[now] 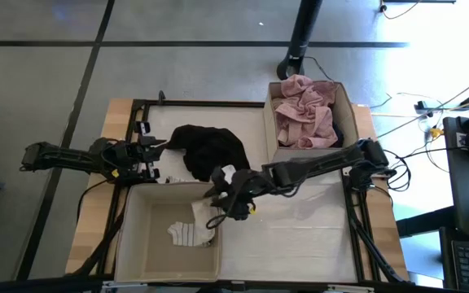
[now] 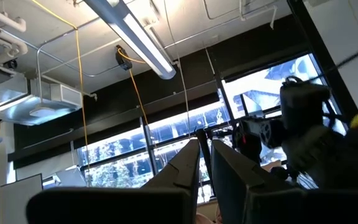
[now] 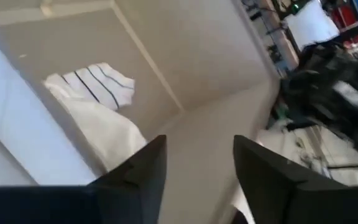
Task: Sort clothes
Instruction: Put the white sock into the left laundry organizer
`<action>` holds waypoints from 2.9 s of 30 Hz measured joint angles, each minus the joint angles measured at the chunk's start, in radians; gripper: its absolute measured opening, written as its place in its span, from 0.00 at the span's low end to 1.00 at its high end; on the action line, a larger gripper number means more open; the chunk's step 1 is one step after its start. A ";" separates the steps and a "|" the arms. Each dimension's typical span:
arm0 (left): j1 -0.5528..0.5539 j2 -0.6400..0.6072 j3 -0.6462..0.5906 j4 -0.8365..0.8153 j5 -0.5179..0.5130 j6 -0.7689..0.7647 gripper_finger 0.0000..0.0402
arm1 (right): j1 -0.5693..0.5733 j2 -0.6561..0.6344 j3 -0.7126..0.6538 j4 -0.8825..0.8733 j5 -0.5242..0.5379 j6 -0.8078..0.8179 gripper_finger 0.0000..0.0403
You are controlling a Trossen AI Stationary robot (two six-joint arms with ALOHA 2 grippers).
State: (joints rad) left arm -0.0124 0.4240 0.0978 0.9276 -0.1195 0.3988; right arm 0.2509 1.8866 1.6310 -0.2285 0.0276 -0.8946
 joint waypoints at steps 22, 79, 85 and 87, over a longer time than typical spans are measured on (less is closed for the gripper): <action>0.000 0.000 0.000 0.000 0.000 -0.002 0.08 | 0.021 -0.233 -0.274 -0.311 0.342 0.132 0.56; 0.000 0.000 0.000 -0.001 0.000 0.001 0.08 | 0.001 -0.108 -0.641 0.589 0.590 -0.056 0.10; 0.000 0.000 0.000 0.000 0.000 -0.004 0.08 | -0.003 -0.246 -0.641 0.497 0.618 -0.056 0.06; 0.000 0.000 0.000 0.000 0.000 -0.004 0.08 | -0.003 -0.287 -0.641 0.492 0.618 -0.056 0.08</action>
State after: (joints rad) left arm -0.0127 0.4240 0.0978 0.9272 -0.1192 0.3946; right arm 0.2478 1.5999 0.9897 0.2637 0.6458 -0.9509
